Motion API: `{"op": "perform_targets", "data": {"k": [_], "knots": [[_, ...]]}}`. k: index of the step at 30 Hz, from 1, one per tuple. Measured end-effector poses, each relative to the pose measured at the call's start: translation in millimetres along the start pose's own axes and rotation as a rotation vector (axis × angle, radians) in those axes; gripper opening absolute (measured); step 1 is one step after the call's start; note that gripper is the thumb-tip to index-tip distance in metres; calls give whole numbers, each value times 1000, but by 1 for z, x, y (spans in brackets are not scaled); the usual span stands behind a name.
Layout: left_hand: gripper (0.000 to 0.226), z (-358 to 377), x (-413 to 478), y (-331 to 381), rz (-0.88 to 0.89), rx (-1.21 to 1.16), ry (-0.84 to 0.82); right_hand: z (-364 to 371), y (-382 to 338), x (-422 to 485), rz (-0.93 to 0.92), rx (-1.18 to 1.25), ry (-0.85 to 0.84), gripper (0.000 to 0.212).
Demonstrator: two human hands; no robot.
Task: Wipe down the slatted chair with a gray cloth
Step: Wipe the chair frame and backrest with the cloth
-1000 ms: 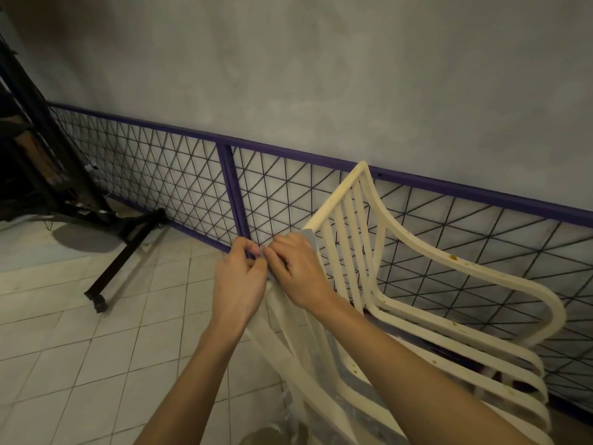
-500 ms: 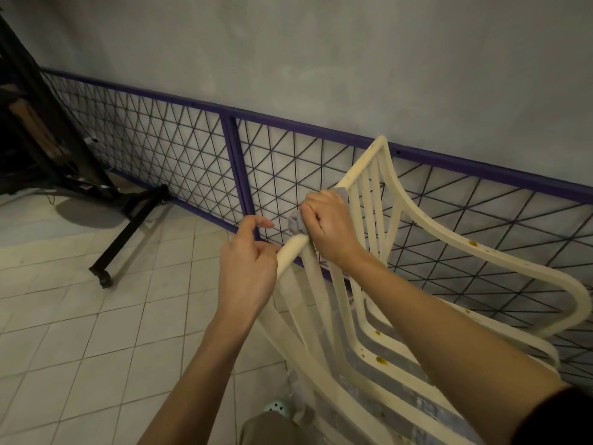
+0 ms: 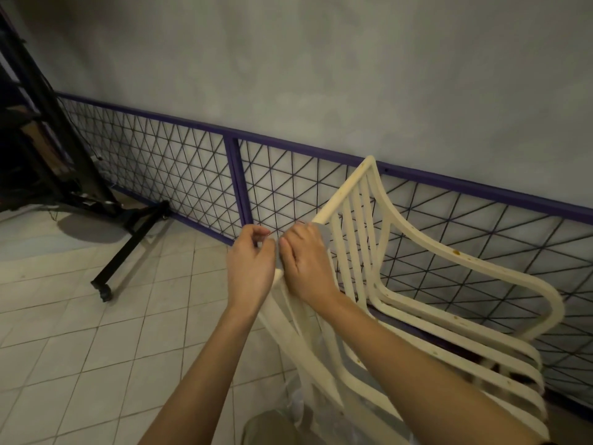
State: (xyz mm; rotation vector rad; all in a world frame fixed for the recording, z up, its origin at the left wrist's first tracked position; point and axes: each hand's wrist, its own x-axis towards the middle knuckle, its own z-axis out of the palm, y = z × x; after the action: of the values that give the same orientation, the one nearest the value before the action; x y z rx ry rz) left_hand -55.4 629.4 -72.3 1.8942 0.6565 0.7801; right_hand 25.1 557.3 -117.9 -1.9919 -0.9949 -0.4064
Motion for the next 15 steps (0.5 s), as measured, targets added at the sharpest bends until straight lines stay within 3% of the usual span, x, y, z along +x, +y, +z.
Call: {"op": "perform_targets", "data": {"k": [6,15], "knots": [[12,0,-3,-3,19,-8,9,6,-35,-32,-34,87,-56,33],[15,3,1,-5,13,-64,-48,1,-7,-19,-234,85,-111,43]]}}
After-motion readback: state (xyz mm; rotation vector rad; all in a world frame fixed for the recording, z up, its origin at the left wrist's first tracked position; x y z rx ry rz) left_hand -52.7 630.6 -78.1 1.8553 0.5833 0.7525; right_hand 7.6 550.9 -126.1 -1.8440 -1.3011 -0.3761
